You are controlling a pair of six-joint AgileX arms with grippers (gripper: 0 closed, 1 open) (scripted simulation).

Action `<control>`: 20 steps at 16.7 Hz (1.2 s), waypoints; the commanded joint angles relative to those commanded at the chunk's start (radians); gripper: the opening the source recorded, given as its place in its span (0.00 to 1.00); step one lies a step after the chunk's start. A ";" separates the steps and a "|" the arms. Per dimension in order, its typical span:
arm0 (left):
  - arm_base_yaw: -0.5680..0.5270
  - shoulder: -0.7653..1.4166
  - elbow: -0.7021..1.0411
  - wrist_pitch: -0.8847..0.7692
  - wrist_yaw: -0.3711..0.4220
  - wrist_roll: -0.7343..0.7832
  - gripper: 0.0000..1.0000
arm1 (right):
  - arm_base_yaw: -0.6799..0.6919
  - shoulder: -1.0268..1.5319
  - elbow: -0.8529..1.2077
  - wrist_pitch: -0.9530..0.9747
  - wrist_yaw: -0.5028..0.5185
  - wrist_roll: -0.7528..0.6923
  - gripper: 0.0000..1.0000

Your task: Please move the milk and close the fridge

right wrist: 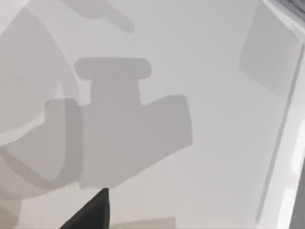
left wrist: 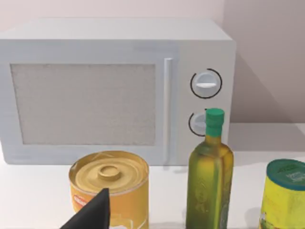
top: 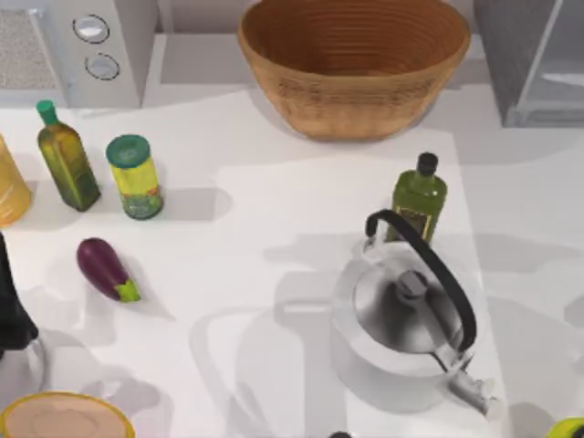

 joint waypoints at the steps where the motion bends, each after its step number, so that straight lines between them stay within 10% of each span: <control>1: 0.000 0.000 0.000 0.000 0.000 0.000 1.00 | -0.073 0.083 0.029 0.000 -0.046 -0.093 1.00; 10: 0.000 0.000 0.000 0.000 0.000 0.000 1.00 | -0.674 0.797 0.230 -0.014 -0.366 -0.676 1.00; 20: 0.000 0.000 0.000 0.000 0.000 0.000 1.00 | -1.004 1.240 0.293 -0.066 -0.417 -0.841 1.00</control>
